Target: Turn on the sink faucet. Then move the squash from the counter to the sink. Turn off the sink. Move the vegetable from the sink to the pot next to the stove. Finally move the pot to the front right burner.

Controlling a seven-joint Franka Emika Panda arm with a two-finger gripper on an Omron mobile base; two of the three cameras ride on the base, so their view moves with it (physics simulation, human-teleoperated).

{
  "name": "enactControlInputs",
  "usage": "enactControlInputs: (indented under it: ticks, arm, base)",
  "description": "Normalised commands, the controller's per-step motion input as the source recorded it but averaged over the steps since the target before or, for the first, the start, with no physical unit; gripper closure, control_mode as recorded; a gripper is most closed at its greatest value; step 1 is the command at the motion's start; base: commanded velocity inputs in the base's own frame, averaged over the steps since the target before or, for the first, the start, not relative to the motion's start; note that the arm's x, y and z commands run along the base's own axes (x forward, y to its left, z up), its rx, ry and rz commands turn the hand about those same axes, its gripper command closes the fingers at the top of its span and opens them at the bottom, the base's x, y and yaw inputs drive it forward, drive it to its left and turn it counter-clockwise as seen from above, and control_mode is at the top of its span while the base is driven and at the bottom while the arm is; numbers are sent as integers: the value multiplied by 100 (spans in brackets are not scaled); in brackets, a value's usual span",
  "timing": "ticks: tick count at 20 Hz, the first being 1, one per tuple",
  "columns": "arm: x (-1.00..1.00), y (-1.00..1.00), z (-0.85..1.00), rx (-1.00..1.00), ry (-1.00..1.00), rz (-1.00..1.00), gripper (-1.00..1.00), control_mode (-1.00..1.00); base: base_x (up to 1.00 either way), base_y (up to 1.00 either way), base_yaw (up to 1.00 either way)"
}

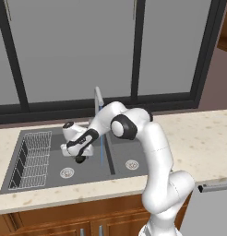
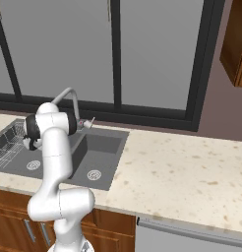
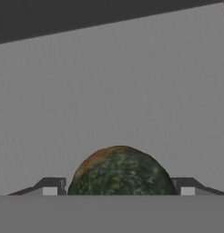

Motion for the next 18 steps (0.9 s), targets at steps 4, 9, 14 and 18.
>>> enactControlInputs:
  ticks: [4,9,14,18]
  arm:
    - [-6,-2,6,0,-2,-5,-100,-100]
    - [-12,0,26,0,-2,-8,-100,-100]
    - [-10,0,31,0,-1,-8,-100,-100]
    - [-23,0,36,0,-4,-7,-100,-100]
  base:
    - [0,0,0]
    - [0,0,0]
    - [0,0,0]
    - [0,0,0]
